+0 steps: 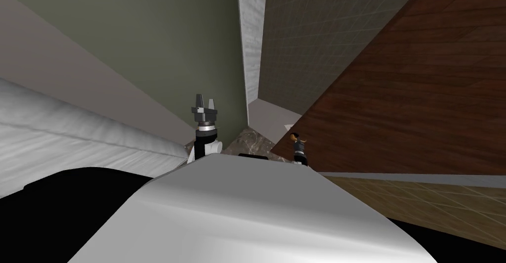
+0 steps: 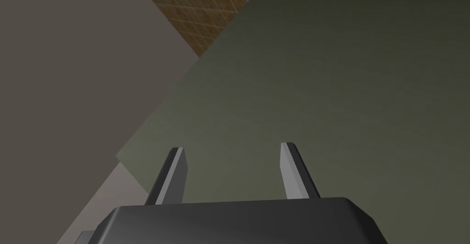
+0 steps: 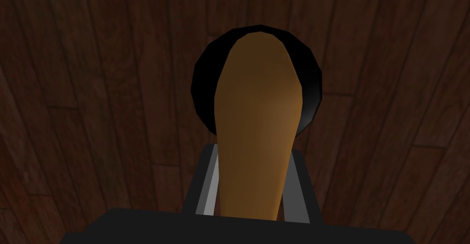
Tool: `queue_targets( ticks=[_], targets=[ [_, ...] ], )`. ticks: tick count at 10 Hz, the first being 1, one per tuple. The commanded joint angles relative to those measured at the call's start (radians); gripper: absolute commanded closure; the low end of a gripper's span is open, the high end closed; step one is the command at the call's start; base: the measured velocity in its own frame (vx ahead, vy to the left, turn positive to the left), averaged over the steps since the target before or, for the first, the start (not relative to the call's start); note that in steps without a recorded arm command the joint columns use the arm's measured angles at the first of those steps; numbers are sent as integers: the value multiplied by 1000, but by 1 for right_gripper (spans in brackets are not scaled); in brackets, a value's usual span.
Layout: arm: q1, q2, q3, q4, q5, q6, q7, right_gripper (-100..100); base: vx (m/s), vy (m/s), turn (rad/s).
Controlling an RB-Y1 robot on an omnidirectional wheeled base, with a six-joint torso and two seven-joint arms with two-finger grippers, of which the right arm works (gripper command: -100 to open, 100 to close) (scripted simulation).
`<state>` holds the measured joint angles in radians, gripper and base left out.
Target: Pull the door open
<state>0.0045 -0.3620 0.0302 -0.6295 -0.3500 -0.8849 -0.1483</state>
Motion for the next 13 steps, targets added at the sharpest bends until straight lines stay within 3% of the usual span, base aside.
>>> queue_targets(
  ticks=[1,5,6,13],
  targets=[
    [6,-9,26,4,12,-17,-21,100,-213,-6,89],
    [25,-32,74,-16,34,-34,-58,100,-260,-46,77],
    [16,-27,68,-2,32,-35,-53,100,-108,-21,29],
    [97,-107,152,-5,54,-144,-152,100,-239,-42,157]
  ],
)
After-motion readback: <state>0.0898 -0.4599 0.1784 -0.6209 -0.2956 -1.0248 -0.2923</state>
